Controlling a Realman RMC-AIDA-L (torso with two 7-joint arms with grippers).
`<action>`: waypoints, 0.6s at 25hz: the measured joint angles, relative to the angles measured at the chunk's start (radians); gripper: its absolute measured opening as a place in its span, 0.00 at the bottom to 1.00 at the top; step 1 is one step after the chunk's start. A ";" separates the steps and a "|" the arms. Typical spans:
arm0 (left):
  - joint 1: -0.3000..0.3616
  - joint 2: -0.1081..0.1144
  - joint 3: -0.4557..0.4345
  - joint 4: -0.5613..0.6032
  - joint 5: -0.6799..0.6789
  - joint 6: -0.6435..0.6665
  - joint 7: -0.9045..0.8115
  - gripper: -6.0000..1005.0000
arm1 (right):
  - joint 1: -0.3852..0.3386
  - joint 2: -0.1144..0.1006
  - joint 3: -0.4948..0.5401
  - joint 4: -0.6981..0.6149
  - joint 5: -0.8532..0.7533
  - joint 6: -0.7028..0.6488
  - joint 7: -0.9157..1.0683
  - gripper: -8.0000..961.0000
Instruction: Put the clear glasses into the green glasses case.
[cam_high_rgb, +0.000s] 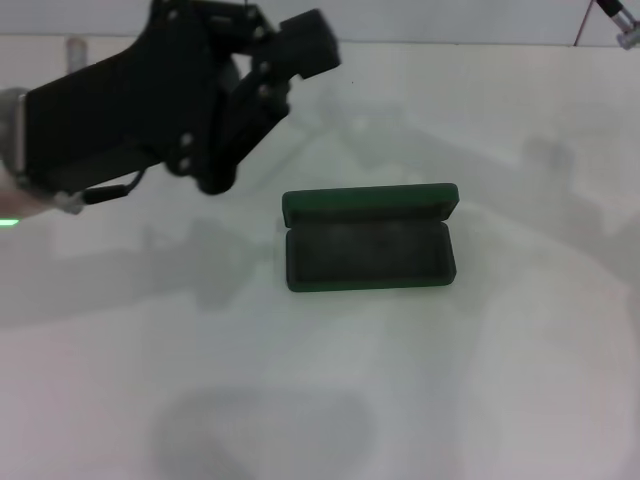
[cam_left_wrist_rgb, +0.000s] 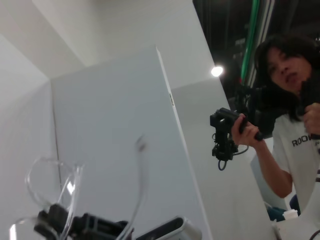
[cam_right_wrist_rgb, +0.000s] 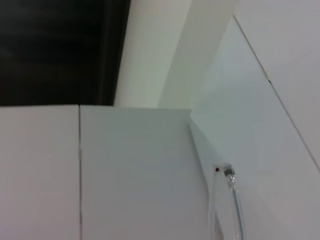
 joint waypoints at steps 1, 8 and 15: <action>-0.018 0.000 0.000 -0.024 0.000 -0.004 0.012 0.03 | 0.003 0.000 -0.013 0.006 0.018 -0.007 0.000 0.10; -0.078 -0.009 0.008 -0.081 -0.019 -0.076 0.084 0.03 | 0.007 0.000 -0.115 0.023 0.118 -0.020 -0.024 0.10; -0.099 -0.007 0.047 -0.104 -0.059 -0.143 0.124 0.03 | 0.016 0.000 -0.151 0.046 0.135 -0.023 -0.027 0.10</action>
